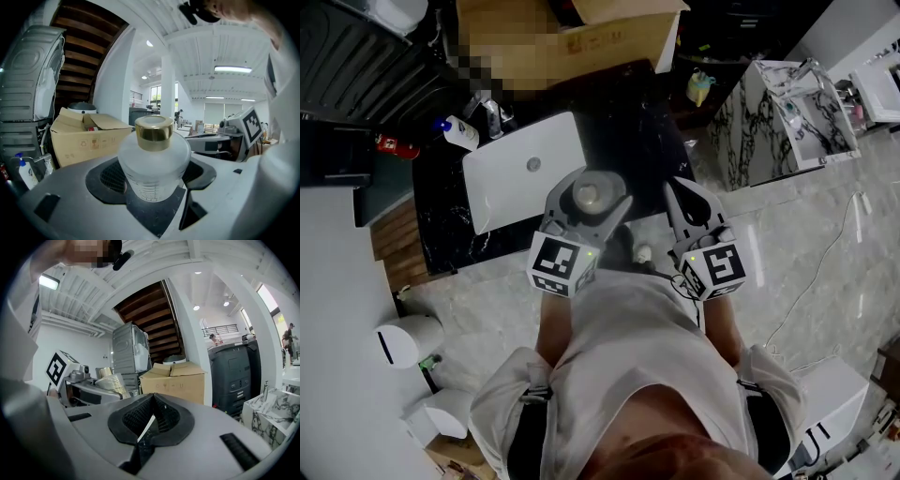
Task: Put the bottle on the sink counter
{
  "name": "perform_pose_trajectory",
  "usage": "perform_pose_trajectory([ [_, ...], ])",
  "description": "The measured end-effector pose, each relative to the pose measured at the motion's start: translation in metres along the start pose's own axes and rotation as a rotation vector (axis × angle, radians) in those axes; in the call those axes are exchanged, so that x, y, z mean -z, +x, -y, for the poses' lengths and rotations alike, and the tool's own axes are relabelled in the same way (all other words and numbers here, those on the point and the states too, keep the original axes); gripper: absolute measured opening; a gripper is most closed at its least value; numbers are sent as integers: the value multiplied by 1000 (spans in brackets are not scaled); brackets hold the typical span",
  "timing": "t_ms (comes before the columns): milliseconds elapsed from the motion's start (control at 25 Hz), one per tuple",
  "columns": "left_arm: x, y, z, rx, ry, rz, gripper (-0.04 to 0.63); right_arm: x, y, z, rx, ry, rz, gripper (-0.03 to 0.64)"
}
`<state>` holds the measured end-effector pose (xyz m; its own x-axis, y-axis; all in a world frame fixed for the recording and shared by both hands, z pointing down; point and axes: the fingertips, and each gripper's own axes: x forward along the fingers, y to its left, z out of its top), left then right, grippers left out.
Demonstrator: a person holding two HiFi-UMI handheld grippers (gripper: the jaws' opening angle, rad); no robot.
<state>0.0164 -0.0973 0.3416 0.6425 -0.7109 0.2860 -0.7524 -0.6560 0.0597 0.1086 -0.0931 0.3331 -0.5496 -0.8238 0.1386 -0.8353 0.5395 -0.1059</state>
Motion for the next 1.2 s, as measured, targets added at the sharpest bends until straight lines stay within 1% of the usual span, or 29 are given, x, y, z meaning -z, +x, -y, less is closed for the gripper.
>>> perform_pose_trajectory([
  [360, -3, 33, -30, 21, -4, 14, 330, 3, 38, 19, 21, -6, -26, -2],
  [560, -1, 53, -51, 44, -23, 28, 330, -1, 62, 29, 14, 2, -9, -2],
  [800, -2, 79, -76, 58, -3, 7, 330, 2, 91, 44, 40, 3, -24, -2],
  [1200, 5, 110, -107, 95, -20, -8, 330, 12, 122, 61, 96, -10, -82, -2],
])
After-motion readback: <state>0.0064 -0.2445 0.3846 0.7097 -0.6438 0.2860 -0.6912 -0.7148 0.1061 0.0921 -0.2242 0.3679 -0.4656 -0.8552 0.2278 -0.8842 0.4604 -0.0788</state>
